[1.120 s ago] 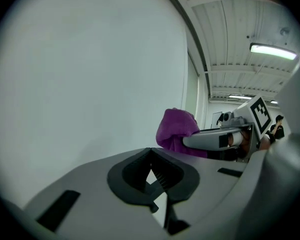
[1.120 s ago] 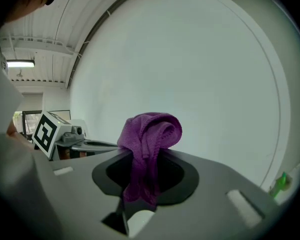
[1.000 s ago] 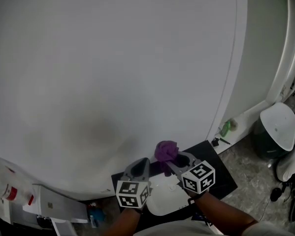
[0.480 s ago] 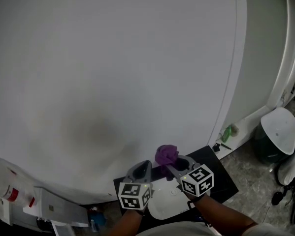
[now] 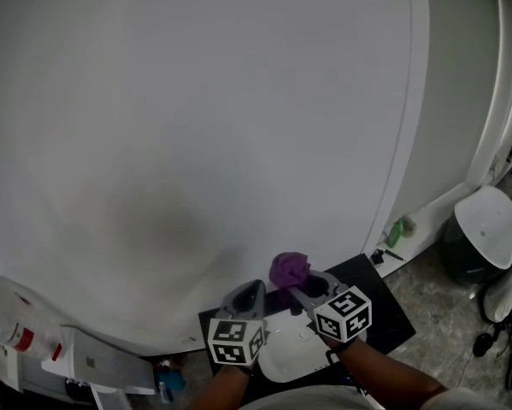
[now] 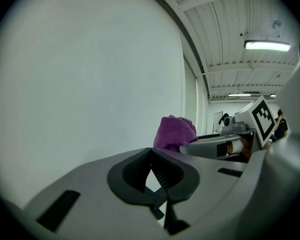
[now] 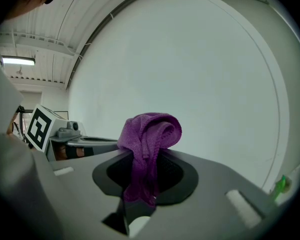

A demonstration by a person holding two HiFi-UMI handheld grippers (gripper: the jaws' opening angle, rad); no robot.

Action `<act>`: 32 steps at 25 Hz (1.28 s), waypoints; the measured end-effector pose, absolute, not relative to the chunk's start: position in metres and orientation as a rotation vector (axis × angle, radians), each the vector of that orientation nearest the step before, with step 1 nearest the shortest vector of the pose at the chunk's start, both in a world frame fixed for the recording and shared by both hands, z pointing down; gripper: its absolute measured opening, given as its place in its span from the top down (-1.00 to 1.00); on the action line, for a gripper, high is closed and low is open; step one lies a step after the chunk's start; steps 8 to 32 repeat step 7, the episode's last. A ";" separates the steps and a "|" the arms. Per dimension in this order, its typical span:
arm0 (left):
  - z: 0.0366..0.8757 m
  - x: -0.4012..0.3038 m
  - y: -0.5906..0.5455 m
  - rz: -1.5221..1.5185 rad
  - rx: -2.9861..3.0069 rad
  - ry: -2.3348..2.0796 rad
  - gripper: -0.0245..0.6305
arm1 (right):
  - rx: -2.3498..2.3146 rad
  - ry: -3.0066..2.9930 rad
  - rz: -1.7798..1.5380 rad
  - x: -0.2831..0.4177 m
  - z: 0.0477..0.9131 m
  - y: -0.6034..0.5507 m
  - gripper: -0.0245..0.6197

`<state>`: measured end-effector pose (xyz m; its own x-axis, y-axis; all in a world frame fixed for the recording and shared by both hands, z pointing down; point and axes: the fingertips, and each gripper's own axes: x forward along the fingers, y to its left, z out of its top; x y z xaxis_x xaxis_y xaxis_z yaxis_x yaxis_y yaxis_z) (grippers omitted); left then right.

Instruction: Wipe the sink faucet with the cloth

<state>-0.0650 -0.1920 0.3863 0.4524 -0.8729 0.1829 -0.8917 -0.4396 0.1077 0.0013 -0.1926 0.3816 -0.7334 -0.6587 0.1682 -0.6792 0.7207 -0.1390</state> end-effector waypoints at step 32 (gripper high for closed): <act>0.384 -0.064 -0.190 0.121 2.488 -1.540 0.90 | 1.067 -2.827 0.341 0.001 0.383 -0.193 0.62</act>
